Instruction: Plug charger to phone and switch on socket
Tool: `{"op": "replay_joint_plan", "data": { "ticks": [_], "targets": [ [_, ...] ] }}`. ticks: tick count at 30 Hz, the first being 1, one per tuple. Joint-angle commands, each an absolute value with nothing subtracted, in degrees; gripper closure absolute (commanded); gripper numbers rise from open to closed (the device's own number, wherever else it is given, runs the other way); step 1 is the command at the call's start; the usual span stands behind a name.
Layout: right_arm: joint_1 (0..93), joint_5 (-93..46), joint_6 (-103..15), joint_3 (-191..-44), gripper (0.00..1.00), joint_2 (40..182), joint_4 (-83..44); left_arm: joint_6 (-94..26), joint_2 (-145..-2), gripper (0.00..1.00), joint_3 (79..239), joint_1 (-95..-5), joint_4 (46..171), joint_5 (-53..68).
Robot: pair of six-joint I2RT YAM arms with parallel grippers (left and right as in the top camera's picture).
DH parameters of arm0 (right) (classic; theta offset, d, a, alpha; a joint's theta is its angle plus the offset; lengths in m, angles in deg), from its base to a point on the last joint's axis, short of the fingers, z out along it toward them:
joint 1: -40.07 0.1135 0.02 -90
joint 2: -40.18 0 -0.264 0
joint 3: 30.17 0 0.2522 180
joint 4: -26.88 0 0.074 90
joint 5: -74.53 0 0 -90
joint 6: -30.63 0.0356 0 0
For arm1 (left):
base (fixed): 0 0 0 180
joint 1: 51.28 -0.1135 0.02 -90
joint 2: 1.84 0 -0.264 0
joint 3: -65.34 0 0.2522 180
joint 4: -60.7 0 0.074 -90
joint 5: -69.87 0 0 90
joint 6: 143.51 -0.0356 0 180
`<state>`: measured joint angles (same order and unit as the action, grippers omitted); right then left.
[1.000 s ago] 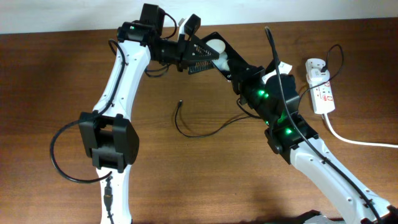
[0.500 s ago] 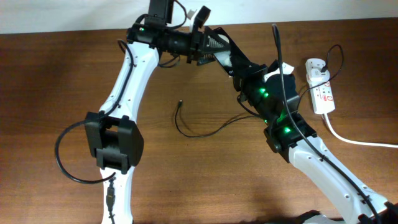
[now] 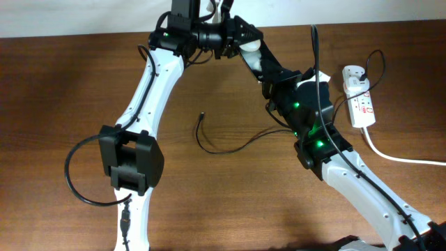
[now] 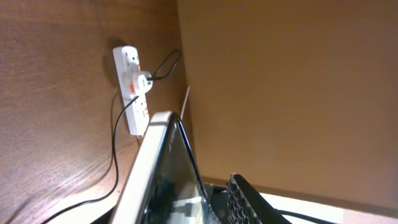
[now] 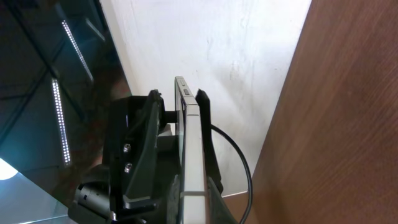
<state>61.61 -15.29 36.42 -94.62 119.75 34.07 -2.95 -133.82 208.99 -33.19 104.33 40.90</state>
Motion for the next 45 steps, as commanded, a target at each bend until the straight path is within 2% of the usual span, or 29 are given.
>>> {"op": "replay_joint_plan", "data": {
  "ticks": [1, 7, 9, 12, 15, 18, 21, 25, 27, 30, 33, 34, 40, 45],
  "targets": [
    [62.2, -14.7, 35.8, -95.4, 0.96, 120.3, 33.6, 4.1, -132.1, 0.67, 209.6, -32.6, 100.8, 39.8],
    [62.2, -11.7, 37.4, -95.4, 0.96, 120.4, 35.9, 4.3, -132.1, 0.71, 209.6, -31.0, 100.6, 40.2],
    [62.2, -11.7, 37.4, -95.4, 0.96, 120.4, 36.1, 4.3, -132.1, 0.79, 209.6, -30.7, 100.7, 40.3],
    [62.2, -11.8, 37.4, -95.4, 0.96, 120.4, 36.1, 4.3, -132.1, 1.00, 209.6, -30.7, 100.7, 40.2],
    [62.2, -12.0, 37.4, -95.4, 0.94, 120.4, 36.1, 4.4, -132.1, 1.00, 209.6, -30.8, 100.6, 40.0],
    [62.2, -12.2, 36.9, -95.4, 0.85, 120.4, 35.6, 6.4, -132.1, 1.00, 209.6, -31.6, 100.6, 40.0],
    [62.2, -12.6, 36.9, -95.4, 0.67, 120.4, 34.1, 8.7, -132.1, 1.00, 209.6, -33.6, 100.6, 40.1],
    [62.2, -13.5, 36.8, -95.4, 0.55, 120.4, 30.3, 8.8, -132.1, 1.00, 209.6, -36.9, 100.6, 42.2],
    [62.2, -13.6, 31.6, -95.4, 0.51, 120.4, 28.3, 7.4, -132.1, 1.00, 209.6, -39.1, 100.6, 44.2],
    [62.2, -16.4, 21.7, -95.4, 0.44, 120.4, 22.0, -0.8, -132.1, 1.00, 209.6, -42.6, 100.7, 51.5],
    [62.2, -17.7, 15.9, -95.4, 0.43, 120.4, 15.2, -7.1, -132.1, 1.00, 209.6, -45.0, 102.3, 59.3],
    [62.2, -17.9, 10.8, -95.4, 0.42, 120.4, 12.5, -10.7, -132.1, 1.00, 209.6, -45.5, 106.4, 61.1],
    [62.2, -17.9, -0.5, -95.4, 0.37, 120.4, 2.7, -37.8, -132.1, 1.00, 209.6, -47.5, 137.4, 61.3],
    [62.2, -19.6, -9.8, -95.4, 0.32, 120.4, -2.6, -52.2, -132.1, 1.00, 209.6, -51.4, 151.9, 60.8]
  ]
}}
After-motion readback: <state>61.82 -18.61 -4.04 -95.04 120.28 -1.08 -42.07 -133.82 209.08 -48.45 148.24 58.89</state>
